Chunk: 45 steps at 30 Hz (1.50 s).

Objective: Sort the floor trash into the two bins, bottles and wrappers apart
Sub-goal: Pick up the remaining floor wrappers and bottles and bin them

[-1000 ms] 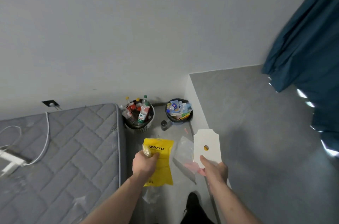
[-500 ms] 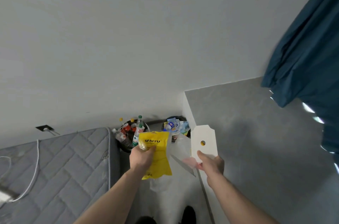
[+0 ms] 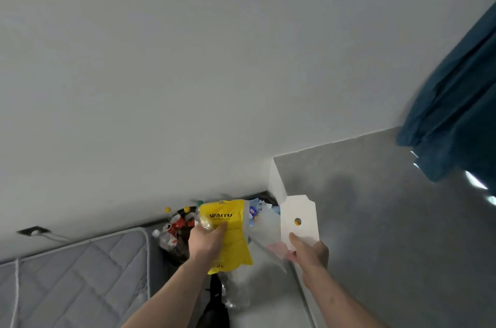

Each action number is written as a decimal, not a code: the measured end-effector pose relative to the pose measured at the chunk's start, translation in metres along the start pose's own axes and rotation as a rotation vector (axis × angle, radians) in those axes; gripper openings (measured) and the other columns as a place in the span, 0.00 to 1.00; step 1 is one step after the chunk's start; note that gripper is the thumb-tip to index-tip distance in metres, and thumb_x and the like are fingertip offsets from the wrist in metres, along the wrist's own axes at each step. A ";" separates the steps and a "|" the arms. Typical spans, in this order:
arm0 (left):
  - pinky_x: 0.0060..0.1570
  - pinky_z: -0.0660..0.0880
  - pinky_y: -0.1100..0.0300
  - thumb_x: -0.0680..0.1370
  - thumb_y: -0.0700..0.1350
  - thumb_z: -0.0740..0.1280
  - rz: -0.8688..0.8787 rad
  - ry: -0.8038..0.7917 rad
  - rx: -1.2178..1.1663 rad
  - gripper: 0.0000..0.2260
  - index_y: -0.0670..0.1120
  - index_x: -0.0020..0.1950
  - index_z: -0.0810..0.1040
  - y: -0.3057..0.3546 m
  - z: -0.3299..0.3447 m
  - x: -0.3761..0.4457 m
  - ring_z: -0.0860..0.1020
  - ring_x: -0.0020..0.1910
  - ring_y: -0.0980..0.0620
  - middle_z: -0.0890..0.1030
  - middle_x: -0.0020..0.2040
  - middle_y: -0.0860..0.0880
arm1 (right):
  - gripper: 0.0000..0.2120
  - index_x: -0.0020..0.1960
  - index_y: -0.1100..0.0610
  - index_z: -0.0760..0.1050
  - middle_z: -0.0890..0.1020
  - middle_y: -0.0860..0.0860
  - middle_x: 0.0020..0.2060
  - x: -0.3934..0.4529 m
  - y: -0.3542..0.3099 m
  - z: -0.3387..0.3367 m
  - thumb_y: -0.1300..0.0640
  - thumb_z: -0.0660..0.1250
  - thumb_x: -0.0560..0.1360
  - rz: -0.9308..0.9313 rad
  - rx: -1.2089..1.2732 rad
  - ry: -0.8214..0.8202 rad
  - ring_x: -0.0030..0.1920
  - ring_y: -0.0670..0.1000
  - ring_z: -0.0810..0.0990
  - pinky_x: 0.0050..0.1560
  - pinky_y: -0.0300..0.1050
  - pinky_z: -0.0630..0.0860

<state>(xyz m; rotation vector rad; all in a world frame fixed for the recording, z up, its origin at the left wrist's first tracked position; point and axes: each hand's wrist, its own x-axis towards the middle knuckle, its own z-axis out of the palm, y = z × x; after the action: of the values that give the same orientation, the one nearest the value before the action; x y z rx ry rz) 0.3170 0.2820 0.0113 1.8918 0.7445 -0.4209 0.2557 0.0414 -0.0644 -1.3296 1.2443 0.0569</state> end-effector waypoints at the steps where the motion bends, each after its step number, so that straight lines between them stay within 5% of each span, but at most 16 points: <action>1: 0.48 0.82 0.45 0.71 0.54 0.76 -0.012 -0.011 0.007 0.11 0.48 0.44 0.82 0.006 0.001 0.017 0.83 0.41 0.45 0.85 0.42 0.47 | 0.24 0.42 0.62 0.82 0.86 0.54 0.36 0.006 -0.003 0.012 0.49 0.82 0.53 0.018 -0.003 0.028 0.36 0.58 0.86 0.40 0.59 0.85; 4: 0.48 0.82 0.46 0.69 0.57 0.76 -0.047 -0.054 0.033 0.14 0.50 0.45 0.80 0.024 0.008 0.074 0.82 0.42 0.45 0.83 0.42 0.48 | 0.16 0.47 0.65 0.83 0.86 0.59 0.39 0.000 -0.030 0.046 0.59 0.82 0.63 0.062 0.040 0.114 0.37 0.59 0.86 0.38 0.53 0.83; 8: 0.47 0.79 0.52 0.73 0.52 0.76 -0.047 -0.119 0.073 0.10 0.48 0.46 0.80 0.045 0.031 0.146 0.81 0.45 0.46 0.82 0.43 0.48 | 0.17 0.52 0.68 0.82 0.86 0.61 0.44 0.035 -0.031 0.083 0.61 0.80 0.67 0.093 0.068 0.148 0.39 0.58 0.85 0.30 0.40 0.77; 16: 0.50 0.78 0.51 0.74 0.51 0.75 -0.043 -0.175 0.110 0.08 0.50 0.41 0.79 0.049 0.120 0.254 0.81 0.44 0.47 0.81 0.40 0.51 | 0.26 0.51 0.63 0.82 0.86 0.59 0.43 0.149 0.014 0.147 0.49 0.76 0.58 0.178 -0.072 0.150 0.42 0.60 0.85 0.46 0.57 0.83; 23: 0.49 0.80 0.51 0.72 0.51 0.77 -0.072 -0.163 0.020 0.07 0.50 0.41 0.82 0.002 0.207 0.352 0.83 0.43 0.49 0.84 0.40 0.52 | 0.17 0.55 0.66 0.80 0.84 0.60 0.48 0.271 0.056 0.213 0.57 0.74 0.71 0.193 -0.128 0.098 0.43 0.57 0.83 0.29 0.39 0.72; 28: 0.48 0.80 0.52 0.73 0.50 0.77 -0.051 -0.192 -0.004 0.07 0.50 0.39 0.82 -0.043 0.261 0.409 0.83 0.42 0.52 0.84 0.37 0.54 | 0.22 0.58 0.66 0.79 0.84 0.60 0.50 0.355 0.099 0.247 0.55 0.76 0.69 0.208 -0.157 0.119 0.49 0.60 0.84 0.51 0.55 0.82; 32: 0.49 0.81 0.52 0.72 0.50 0.77 -0.044 -0.304 0.019 0.05 0.51 0.42 0.84 -0.075 0.299 0.437 0.85 0.44 0.52 0.86 0.40 0.55 | 0.21 0.62 0.63 0.76 0.81 0.57 0.50 0.402 0.126 0.256 0.57 0.75 0.72 0.251 -0.170 0.113 0.49 0.59 0.80 0.46 0.46 0.74; 36: 0.42 0.78 0.58 0.73 0.50 0.75 0.022 -0.342 0.237 0.05 0.50 0.44 0.82 -0.108 0.338 0.454 0.83 0.43 0.52 0.84 0.40 0.54 | 0.27 0.65 0.58 0.77 0.82 0.57 0.58 0.424 0.144 0.262 0.51 0.77 0.69 0.144 -0.287 0.070 0.58 0.60 0.80 0.55 0.52 0.77; 41: 0.53 0.78 0.48 0.71 0.56 0.69 0.016 -0.288 0.533 0.16 0.52 0.56 0.77 -0.142 0.368 0.453 0.80 0.51 0.45 0.81 0.46 0.52 | 0.24 0.61 0.54 0.75 0.82 0.49 0.53 0.418 0.144 0.241 0.64 0.72 0.65 0.168 -0.230 0.003 0.49 0.53 0.80 0.44 0.45 0.79; 43: 0.59 0.75 0.41 0.70 0.61 0.68 0.032 -0.297 0.612 0.26 0.52 0.65 0.70 -0.152 0.376 0.452 0.77 0.60 0.42 0.79 0.56 0.50 | 0.27 0.61 0.53 0.75 0.84 0.49 0.55 0.410 0.145 0.231 0.63 0.70 0.62 0.131 -0.237 -0.018 0.51 0.54 0.83 0.49 0.49 0.81; 45: 0.67 0.69 0.39 0.72 0.61 0.70 0.076 -0.281 0.717 0.32 0.49 0.70 0.64 -0.156 0.383 0.451 0.71 0.68 0.41 0.72 0.67 0.47 | 0.30 0.66 0.52 0.72 0.81 0.48 0.58 0.397 0.143 0.226 0.65 0.69 0.65 0.043 -0.298 -0.016 0.55 0.52 0.81 0.48 0.42 0.75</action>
<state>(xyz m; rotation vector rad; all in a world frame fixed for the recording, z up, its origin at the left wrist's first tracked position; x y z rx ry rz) 0.5661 0.1197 -0.5236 2.4357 0.3447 -0.9789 0.4705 0.0195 -0.4921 -1.5534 1.2856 0.2926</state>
